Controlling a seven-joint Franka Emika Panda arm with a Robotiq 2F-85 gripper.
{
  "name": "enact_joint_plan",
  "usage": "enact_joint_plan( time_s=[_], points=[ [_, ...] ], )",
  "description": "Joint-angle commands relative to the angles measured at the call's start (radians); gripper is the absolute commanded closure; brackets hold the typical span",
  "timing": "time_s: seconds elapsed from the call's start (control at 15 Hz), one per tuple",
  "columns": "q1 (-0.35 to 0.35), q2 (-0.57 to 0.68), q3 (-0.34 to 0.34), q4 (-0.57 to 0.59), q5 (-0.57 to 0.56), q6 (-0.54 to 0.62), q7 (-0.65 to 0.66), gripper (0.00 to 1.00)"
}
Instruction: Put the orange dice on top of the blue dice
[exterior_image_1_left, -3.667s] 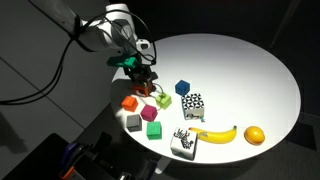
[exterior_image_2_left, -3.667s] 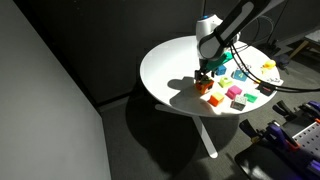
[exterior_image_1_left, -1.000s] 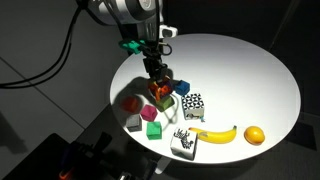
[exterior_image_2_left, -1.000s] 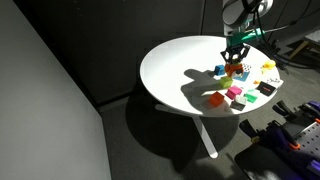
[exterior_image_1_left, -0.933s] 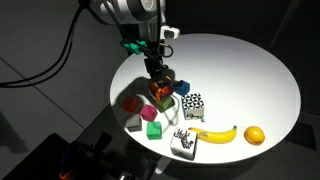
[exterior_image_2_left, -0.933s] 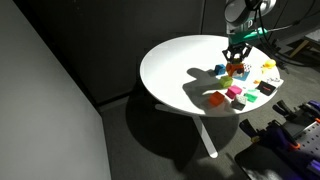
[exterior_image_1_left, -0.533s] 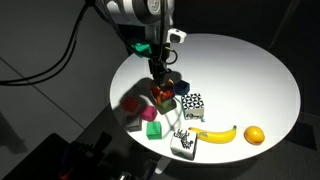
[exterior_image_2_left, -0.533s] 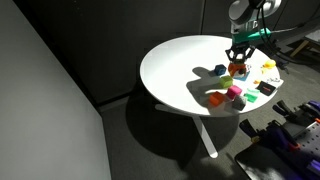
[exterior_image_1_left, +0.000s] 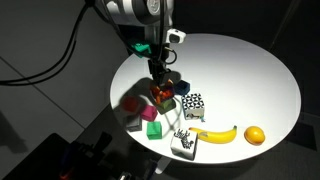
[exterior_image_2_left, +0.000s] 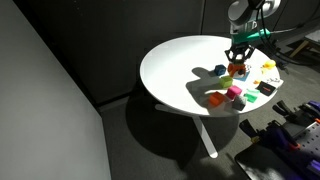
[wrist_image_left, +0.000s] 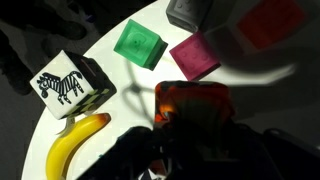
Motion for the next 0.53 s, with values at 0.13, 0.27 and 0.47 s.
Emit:
enact_joint_plan(
  time_s=[0.13,0.27,0.47],
  points=[
    [-0.003,0.0,0.002,0.002,-0.001,-0.002,0.001,0.6],
    [-0.003,-0.001,0.001,0.005,-0.003,-0.002,0.002,0.85],
    [-0.006,-0.004,-0.004,0.025,-0.003,-0.004,0.005,0.85]
  ],
)
